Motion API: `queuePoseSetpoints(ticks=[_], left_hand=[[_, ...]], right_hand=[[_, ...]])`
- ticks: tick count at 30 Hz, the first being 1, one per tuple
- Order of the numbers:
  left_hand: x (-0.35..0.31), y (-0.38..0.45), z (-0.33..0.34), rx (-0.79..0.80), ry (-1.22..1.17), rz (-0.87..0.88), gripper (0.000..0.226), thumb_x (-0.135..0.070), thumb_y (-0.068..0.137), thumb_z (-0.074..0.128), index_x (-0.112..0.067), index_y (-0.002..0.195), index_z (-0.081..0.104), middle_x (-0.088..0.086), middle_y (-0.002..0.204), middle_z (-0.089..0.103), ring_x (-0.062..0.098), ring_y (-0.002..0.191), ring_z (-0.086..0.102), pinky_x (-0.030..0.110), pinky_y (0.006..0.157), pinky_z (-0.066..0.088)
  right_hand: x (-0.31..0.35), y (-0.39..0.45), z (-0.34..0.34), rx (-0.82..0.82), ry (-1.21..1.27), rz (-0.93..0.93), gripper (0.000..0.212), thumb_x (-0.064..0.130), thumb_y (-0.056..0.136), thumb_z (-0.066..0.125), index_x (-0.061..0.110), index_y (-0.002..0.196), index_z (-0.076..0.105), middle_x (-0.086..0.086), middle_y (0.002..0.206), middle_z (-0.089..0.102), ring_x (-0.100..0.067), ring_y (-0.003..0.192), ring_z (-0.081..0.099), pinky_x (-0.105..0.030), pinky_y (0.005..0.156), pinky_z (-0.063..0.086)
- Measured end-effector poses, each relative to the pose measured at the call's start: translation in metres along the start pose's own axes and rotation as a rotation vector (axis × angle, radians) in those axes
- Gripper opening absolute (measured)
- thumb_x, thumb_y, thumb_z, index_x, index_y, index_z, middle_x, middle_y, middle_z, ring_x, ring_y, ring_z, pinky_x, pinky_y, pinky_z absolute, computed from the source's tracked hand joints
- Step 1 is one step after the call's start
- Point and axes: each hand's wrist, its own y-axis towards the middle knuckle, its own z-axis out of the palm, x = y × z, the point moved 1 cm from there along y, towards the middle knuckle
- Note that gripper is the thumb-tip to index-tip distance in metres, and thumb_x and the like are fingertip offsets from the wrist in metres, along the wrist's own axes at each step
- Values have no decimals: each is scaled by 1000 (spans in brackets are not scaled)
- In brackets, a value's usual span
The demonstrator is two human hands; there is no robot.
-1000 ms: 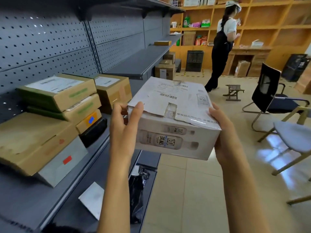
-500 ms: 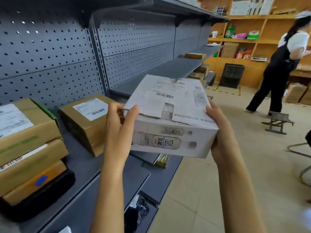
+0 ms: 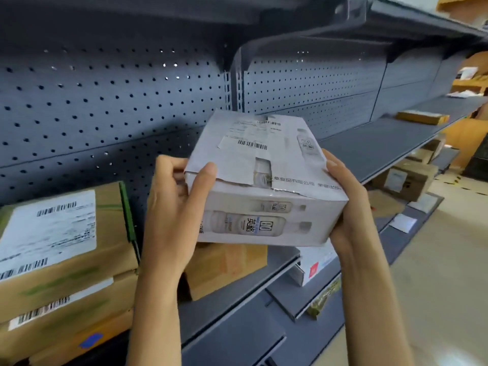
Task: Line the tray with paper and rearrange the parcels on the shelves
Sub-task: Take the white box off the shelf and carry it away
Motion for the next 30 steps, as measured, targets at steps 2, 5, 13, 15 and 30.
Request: queuePoseSetpoints(ticks=[2, 5, 13, 15, 30], left_hand=[[5, 5, -9, -52, 59, 0, 21, -54, 90, 57, -37, 90, 45, -5, 97, 60, -6, 74, 59, 15, 59, 43], [8, 7, -19, -131, 144, -26, 19, -41, 99, 58, -25, 96, 47, -2, 92, 56, -9, 70, 56, 8, 58, 43], [2, -4, -18, -240, 309, -108, 22, -47, 97, 55, -26, 101, 50, 4, 92, 62, 18, 80, 55, 12, 62, 42], [0, -6, -16, -287, 357, -112, 26, -55, 96, 54, -30, 99, 49, 2, 92, 63, 19, 83, 58, 25, 68, 45], [8, -42, 12, -495, 551, -177, 38, -45, 103, 44, -26, 135, 51, -5, 132, 59, 16, 126, 51, 37, 106, 42]], right_hand=[[-13, 16, 13, 60, 39, 47, 35, 25, 103, 46, 21, 134, 63, 2, 104, 78, -14, 84, 75, -24, 62, 59], [-31, 37, 31, 145, 74, 125, 37, 26, 102, 48, 18, 136, 62, -1, 104, 76, -16, 82, 73, -26, 62, 59], [-39, 75, 44, 328, 124, 231, 42, 30, 101, 49, 15, 140, 58, -2, 104, 76, -21, 87, 73, -30, 71, 59], [-38, 80, 45, 357, 126, 258, 43, 32, 101, 50, 16, 140, 58, -2, 104, 76, -21, 88, 72, -31, 73, 59], [-63, 75, 35, 380, -16, 185, 30, 22, 101, 48, 21, 117, 73, -3, 118, 75, -30, 107, 70, -54, 103, 49]])
